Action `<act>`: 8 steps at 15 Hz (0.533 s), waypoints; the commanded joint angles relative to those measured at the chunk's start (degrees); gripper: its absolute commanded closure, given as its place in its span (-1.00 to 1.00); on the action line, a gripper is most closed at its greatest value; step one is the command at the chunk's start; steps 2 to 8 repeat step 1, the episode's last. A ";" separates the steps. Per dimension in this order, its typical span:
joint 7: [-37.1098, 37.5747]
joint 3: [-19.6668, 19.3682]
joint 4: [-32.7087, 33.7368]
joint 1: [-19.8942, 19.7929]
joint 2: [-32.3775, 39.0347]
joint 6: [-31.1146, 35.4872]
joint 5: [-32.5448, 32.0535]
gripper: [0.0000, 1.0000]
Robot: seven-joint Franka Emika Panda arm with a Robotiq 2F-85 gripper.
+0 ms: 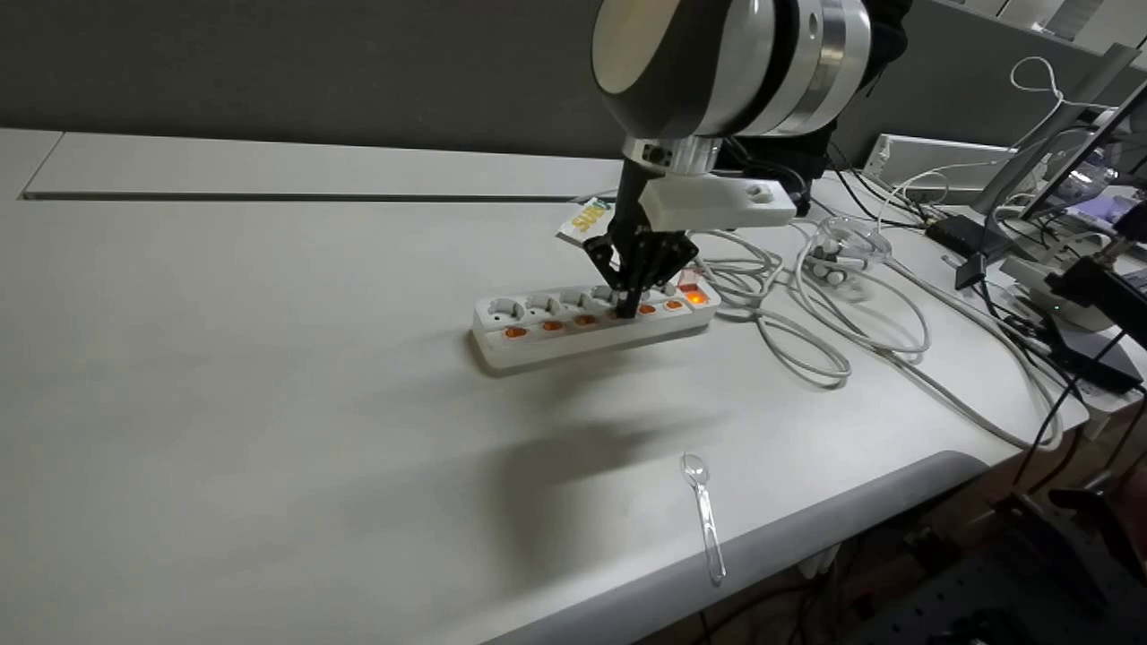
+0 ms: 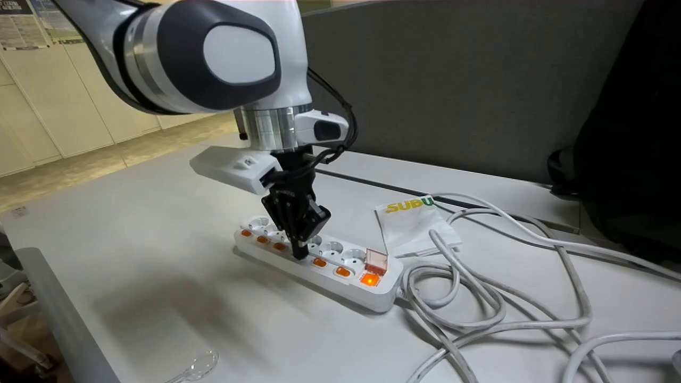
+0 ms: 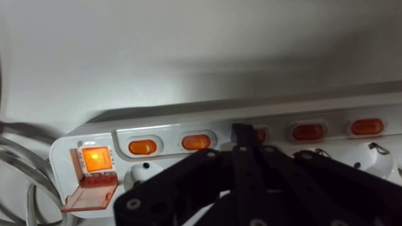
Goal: Turn off the fourth switch from the left
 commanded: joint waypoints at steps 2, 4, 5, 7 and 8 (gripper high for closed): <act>-1.19 4.05 1.36 -4.25 3.33 -1.40 7.51 1.00; -1.19 4.05 1.36 -4.25 3.33 -1.40 7.51 1.00; -1.19 4.05 1.36 -4.25 3.33 -1.40 7.51 1.00; -1.19 4.05 1.36 -4.25 3.33 -1.40 7.51 1.00; -1.19 4.05 1.36 -4.25 3.33 -1.40 7.51 1.00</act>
